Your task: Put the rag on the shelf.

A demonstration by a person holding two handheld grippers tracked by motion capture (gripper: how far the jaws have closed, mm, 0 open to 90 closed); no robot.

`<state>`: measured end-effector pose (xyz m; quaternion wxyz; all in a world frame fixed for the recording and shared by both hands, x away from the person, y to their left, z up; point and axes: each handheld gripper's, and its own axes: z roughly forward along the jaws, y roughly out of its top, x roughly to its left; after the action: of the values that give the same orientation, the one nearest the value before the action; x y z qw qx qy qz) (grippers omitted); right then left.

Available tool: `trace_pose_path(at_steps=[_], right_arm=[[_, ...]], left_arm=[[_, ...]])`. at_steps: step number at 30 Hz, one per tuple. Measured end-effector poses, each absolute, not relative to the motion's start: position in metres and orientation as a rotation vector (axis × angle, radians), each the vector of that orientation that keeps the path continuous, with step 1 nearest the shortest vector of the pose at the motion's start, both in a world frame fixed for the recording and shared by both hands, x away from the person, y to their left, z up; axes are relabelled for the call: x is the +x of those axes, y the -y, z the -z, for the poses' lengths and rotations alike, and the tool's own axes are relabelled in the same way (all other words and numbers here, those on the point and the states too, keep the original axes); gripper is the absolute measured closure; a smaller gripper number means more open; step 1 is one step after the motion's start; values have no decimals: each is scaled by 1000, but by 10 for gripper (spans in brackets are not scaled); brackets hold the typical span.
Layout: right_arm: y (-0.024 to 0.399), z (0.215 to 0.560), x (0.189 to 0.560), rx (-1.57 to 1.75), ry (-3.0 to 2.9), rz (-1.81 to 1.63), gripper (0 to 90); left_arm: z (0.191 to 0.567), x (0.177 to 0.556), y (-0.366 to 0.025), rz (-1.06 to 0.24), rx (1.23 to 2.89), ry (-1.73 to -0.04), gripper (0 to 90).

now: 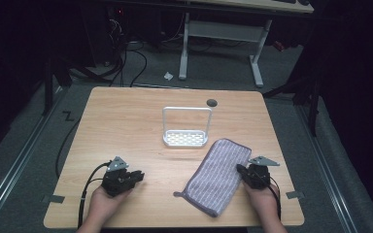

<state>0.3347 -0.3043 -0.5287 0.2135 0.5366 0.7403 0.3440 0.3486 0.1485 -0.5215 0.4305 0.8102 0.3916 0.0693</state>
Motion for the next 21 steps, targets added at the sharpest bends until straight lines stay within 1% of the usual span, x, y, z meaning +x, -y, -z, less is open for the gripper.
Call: trace_pose_path(at_steps=[1, 2, 3, 4, 5, 6, 7, 8, 10, 11, 13, 14, 17, 21], right_arm=[[302, 529, 333, 1483, -2061, -956, 900], [301, 529, 331, 1477, -2068, -959, 900], [300, 529, 330, 1468, -2073, -956, 900], [299, 529, 329, 1459, -2078, -954, 900], [299, 529, 329, 1459, -2078, -954, 900], [299, 528, 329, 1461, -2080, -954, 900], [300, 529, 329, 1460, -2080, -962, 900], [300, 529, 329, 1460, -2080, -962, 900], [300, 529, 328, 1454, -2078, -964, 900], [300, 529, 327, 1431, -2084, -958, 900], [301, 530, 327, 1426, -2087, -964, 900], [303, 530, 327, 1443, -2084, -987, 900], [303, 530, 326, 1435, -2093, -994, 900], [297, 530, 321, 1422, -2124, -1010, 900]], left_arm=[[517, 353, -127, -154, 2032, -933, 804], [514, 355, -113, -162, 2050, -897, 820], [514, 355, -113, -162, 2050, -897, 829], [510, 360, -83, -157, 2071, -821, 843], [510, 360, -83, -157, 2071, -821, 855], [510, 363, -68, -129, 2062, -806, 855], [510, 370, -40, -86, 2075, -774, 880], [510, 370, -40, -86, 2075, -774, 885], [513, 372, -15, -33, 2093, -743, 890], [516, 372, -4, -8, 2117, -715, 898], [522, 367, 14, -6, 2194, -666, 898], [526, 363, 18, 3, 2217, -657, 899], [526, 358, 15, 20, 2214, -650, 899], [527, 333, 1, 38, 2229, -606, 899]])
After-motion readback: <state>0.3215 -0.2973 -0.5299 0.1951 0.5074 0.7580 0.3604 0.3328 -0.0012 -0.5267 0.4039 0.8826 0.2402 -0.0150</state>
